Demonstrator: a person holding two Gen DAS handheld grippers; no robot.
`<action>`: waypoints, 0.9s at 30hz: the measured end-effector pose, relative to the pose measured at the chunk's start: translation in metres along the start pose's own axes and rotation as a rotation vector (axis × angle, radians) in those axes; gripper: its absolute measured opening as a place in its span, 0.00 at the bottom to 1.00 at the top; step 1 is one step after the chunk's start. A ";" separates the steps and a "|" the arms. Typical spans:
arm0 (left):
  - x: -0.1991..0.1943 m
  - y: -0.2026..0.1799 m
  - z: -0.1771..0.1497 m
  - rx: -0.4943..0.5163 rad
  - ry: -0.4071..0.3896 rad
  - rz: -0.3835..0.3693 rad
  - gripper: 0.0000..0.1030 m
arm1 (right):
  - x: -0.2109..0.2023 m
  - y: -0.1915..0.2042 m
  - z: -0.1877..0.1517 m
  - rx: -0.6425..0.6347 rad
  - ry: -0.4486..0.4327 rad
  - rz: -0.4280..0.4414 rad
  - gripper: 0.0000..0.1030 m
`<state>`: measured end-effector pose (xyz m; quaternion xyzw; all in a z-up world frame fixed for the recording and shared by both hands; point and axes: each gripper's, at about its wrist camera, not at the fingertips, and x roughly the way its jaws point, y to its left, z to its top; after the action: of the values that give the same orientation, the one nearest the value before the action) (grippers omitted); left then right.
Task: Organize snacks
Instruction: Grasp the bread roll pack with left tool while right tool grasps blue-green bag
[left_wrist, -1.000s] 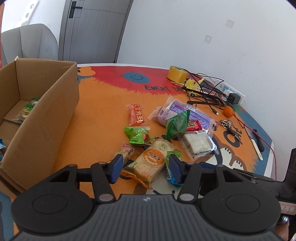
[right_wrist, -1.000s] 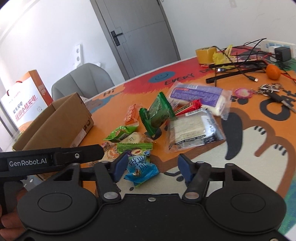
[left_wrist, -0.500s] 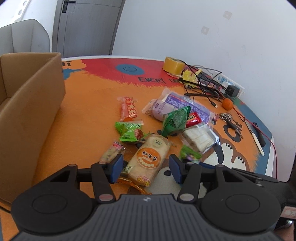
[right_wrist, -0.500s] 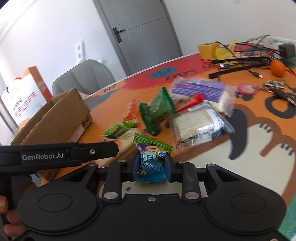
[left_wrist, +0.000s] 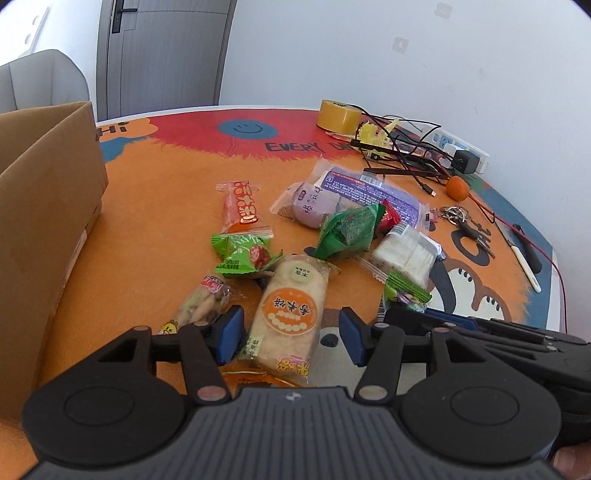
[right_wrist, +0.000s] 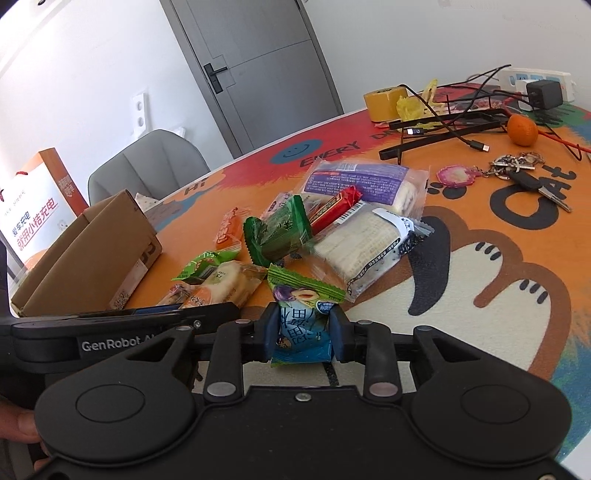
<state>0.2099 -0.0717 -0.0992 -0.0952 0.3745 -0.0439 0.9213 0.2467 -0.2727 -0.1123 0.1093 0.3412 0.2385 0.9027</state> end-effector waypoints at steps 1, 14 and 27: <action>0.000 0.001 0.000 -0.001 0.000 -0.001 0.54 | 0.000 0.000 0.000 0.002 -0.001 0.002 0.30; -0.001 -0.008 -0.003 0.047 0.005 0.003 0.50 | -0.004 0.000 0.000 -0.002 -0.008 -0.010 0.28; -0.010 -0.004 -0.003 0.052 -0.008 0.026 0.32 | 0.000 0.007 0.000 -0.022 0.000 -0.041 0.30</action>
<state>0.2003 -0.0750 -0.0939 -0.0666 0.3708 -0.0411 0.9254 0.2442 -0.2669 -0.1100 0.0922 0.3406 0.2238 0.9085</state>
